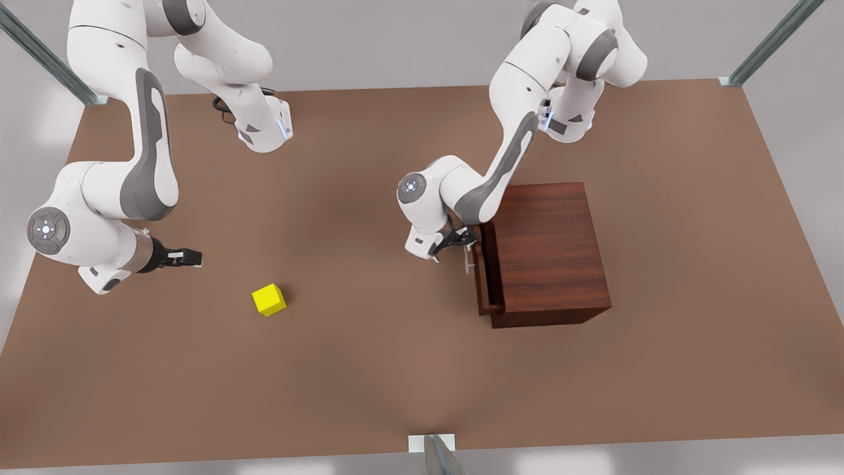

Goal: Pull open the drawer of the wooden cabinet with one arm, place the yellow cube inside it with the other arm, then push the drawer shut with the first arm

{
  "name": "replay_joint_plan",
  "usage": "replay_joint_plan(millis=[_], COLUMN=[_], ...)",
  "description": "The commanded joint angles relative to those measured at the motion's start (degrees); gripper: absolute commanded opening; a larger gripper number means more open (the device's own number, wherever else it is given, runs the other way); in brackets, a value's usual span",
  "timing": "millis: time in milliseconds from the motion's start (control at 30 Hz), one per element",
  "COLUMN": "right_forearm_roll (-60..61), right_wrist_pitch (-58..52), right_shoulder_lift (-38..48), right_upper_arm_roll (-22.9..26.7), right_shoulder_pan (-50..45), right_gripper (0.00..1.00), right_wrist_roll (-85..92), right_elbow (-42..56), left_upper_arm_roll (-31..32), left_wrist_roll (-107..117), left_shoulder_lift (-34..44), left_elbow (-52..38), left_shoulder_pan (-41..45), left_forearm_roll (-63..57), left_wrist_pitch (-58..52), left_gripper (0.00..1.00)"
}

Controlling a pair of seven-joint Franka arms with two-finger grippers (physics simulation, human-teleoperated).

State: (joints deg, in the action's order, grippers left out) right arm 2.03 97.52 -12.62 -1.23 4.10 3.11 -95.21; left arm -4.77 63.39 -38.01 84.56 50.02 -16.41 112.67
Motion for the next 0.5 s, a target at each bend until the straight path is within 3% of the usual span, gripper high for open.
replay_joint_plan(millis=[0, 467], right_forearm_roll=[0.0, 0.1], right_wrist_pitch=[0.0, -0.1], right_shoulder_lift=[0.1, 0.0], right_upper_arm_roll=[0.0, 0.0], right_shoulder_pan=[-0.1, 0.0], right_gripper=[1.0, 1.0], right_wrist_roll=[0.1, 0.1], right_elbow=[0.0, 0.1], left_upper_arm_roll=[0.8, 0.8], left_wrist_roll=[-0.8, 0.7], left_shoulder_lift=[-0.4, -0.5], left_elbow=[0.3, -2.4], left_shoulder_pan=[1.3, 2.4], left_forearm_roll=[0.3, -0.1], left_wrist_pitch=[-0.8, -1.0], left_gripper=[1.0, 1.0])
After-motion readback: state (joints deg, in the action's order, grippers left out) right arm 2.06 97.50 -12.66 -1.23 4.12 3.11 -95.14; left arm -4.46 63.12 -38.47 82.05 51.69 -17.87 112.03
